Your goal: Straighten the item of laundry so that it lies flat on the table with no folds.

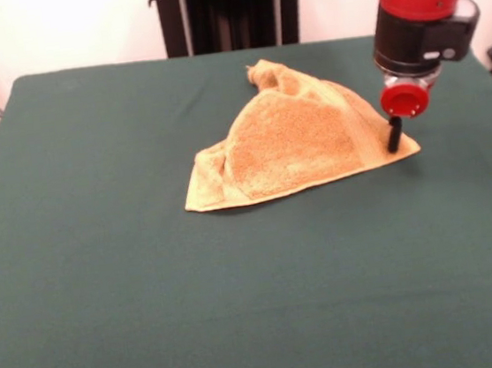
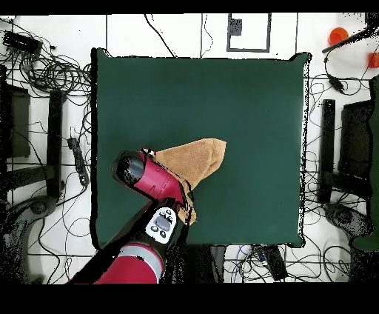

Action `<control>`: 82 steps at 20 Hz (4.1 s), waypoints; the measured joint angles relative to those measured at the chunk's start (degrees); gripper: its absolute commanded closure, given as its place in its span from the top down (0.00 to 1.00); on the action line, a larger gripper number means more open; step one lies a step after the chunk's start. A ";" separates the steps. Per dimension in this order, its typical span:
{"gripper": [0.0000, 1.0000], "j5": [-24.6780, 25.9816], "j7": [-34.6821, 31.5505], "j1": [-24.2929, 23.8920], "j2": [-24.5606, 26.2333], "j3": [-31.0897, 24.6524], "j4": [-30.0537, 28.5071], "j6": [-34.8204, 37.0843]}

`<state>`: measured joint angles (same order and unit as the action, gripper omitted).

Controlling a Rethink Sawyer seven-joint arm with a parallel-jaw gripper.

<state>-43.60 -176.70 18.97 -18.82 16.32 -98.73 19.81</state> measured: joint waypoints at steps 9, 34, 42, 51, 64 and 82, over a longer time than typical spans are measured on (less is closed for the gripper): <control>1.00 0.00 0.00 -0.39 0.12 -0.10 -0.04 0.00; 1.00 0.00 0.00 -0.73 0.20 -0.22 -0.09 0.00; 1.00 0.00 0.00 -0.73 0.21 -0.22 -0.09 0.00; 1.00 0.00 0.00 -0.68 0.13 -0.22 -0.09 0.00; 0.00 0.00 0.00 -1.71 -0.08 -0.27 -0.11 0.01; 0.00 0.00 0.00 -4.14 0.01 -1.72 0.07 0.05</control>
<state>-43.60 -176.70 14.84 -18.81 14.60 -98.65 19.86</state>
